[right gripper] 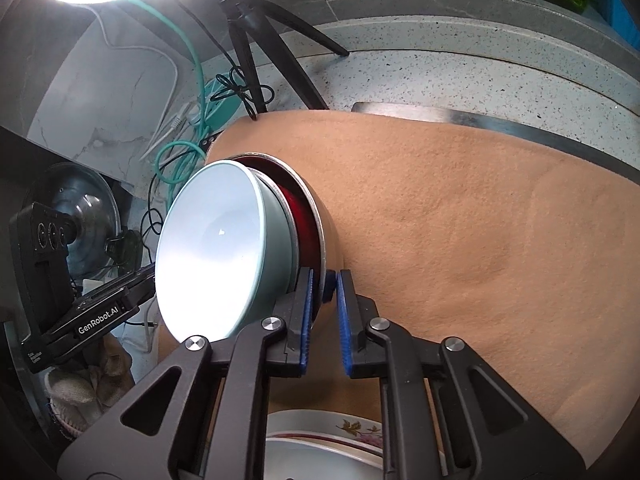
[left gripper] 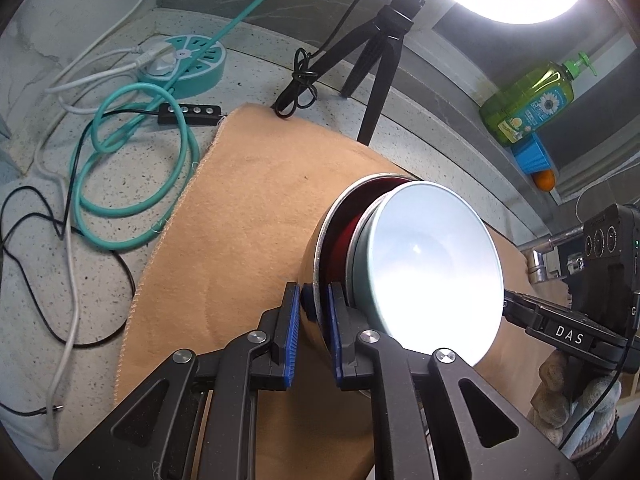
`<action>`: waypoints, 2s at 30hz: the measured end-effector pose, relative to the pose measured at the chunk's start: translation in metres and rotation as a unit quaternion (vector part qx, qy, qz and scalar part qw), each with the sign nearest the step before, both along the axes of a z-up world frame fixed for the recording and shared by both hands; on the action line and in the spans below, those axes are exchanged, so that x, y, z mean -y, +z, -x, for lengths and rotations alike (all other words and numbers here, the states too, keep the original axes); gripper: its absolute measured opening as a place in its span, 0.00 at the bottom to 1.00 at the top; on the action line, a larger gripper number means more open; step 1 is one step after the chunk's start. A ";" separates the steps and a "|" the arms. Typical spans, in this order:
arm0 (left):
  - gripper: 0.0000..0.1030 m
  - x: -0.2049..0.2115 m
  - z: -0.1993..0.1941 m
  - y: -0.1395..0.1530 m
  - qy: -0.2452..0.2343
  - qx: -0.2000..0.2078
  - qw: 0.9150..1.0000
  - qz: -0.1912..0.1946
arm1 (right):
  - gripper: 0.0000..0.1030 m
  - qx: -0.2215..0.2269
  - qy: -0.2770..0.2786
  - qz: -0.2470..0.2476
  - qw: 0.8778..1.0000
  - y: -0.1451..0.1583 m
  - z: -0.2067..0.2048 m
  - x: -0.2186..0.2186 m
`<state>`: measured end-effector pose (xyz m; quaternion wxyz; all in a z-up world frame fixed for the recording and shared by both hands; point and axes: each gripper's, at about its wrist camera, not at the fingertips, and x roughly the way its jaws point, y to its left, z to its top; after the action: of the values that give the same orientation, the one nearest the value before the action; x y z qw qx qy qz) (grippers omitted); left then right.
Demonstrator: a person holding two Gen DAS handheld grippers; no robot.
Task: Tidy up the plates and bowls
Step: 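Lift the nested bowl stack by its rims and carry it over the plates with the left tool, then lower the nested bowl stack onto the white plate stack with the left tool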
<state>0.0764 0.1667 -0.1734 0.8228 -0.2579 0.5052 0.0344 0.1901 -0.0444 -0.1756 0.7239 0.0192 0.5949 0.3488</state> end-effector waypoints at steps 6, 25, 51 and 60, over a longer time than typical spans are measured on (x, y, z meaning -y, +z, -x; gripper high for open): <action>0.10 0.005 0.005 0.005 -0.014 0.003 1.000 -0.004 | 0.11 0.010 -0.005 0.002 1.000 0.005 0.008 0.006; 0.11 0.062 0.038 0.056 -0.096 0.053 0.994 -0.017 | 0.11 0.042 -0.066 -0.030 0.996 0.058 0.058 0.090; 0.10 0.130 0.097 0.047 -0.169 0.031 0.985 -0.004 | 0.11 0.037 -0.092 -0.008 0.995 0.049 0.147 0.174; 0.10 0.136 0.105 0.037 -0.182 0.014 0.983 -0.004 | 0.11 0.029 -0.092 -0.003 0.995 0.041 0.159 0.180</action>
<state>-0.0288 0.0309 -0.1361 0.8236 -0.1590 0.5316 -0.1177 0.0307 -0.2240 -0.1348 0.7697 0.0662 0.5683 0.2831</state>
